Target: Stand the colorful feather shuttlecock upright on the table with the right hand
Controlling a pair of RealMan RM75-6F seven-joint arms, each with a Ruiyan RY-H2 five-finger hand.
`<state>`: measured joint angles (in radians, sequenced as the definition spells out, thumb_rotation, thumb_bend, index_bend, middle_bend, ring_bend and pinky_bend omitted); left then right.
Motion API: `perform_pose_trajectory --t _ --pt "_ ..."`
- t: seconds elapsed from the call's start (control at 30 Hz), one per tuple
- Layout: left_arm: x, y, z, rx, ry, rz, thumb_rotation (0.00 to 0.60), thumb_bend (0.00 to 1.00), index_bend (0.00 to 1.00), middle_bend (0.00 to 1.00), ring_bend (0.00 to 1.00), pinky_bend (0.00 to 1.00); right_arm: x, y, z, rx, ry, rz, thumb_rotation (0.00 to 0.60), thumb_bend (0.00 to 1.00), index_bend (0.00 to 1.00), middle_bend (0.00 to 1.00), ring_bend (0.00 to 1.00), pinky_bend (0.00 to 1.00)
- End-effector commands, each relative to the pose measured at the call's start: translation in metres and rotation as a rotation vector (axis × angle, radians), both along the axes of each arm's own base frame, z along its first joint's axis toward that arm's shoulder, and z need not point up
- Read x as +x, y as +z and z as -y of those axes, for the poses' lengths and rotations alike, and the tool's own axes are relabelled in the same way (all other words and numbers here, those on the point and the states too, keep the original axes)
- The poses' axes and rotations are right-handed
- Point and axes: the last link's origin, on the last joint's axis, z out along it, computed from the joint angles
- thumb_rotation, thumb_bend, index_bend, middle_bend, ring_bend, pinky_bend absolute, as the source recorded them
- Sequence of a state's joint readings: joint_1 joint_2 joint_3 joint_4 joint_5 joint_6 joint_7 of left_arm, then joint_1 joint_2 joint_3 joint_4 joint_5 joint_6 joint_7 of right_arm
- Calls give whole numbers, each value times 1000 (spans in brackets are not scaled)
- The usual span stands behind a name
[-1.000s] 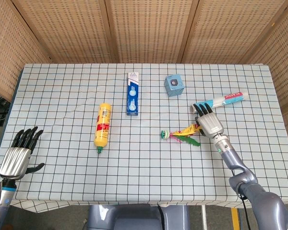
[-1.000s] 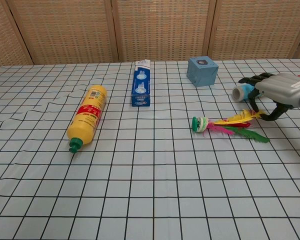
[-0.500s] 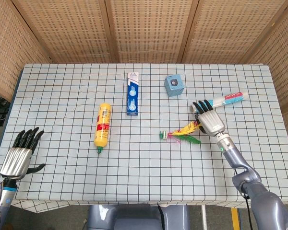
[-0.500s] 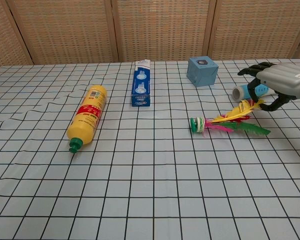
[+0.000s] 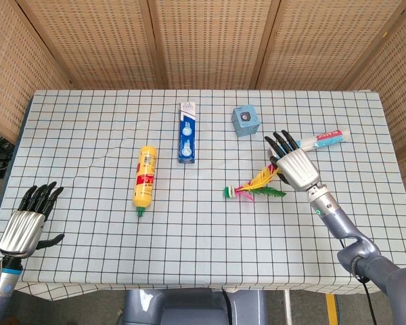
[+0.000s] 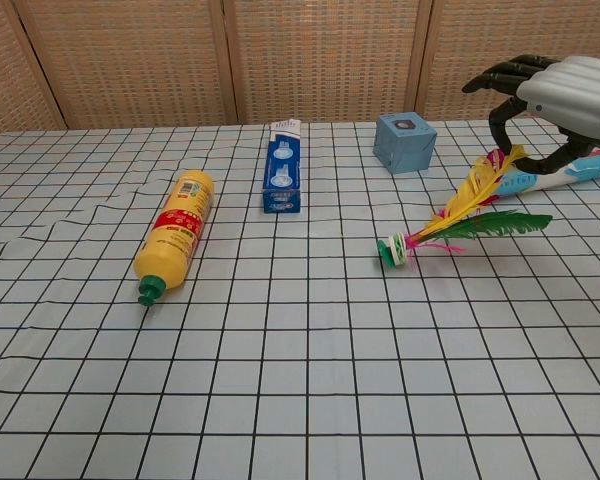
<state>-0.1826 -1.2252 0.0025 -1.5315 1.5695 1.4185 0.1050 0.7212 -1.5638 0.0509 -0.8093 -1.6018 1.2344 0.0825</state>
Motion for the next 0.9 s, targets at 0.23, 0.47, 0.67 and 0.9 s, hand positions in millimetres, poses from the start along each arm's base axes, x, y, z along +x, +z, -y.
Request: perform_pose_trajectory --t 0.23,0.47,0.67,0.9 --pt "0 7 1 7 0 17 600 0 0 0 0 0 47 22 -10 -41 82 -83 600 663 780 154 0 0" --pt "-2 7 0 2 10 17 600 0 0 0 0 0 70 25 -8 -42 102 -111 600 662 780 154 0 0" --pt "-1 8 0 2 9 21 600 0 0 0 0 0 78 13 -5 -16 83 -145 600 661 778 153 0 0" --pt "-1 9 1 -4 7 27 600 0 0 0 0 0 89 -8 5 -21 73 -173 600 536 656 124 0 0"
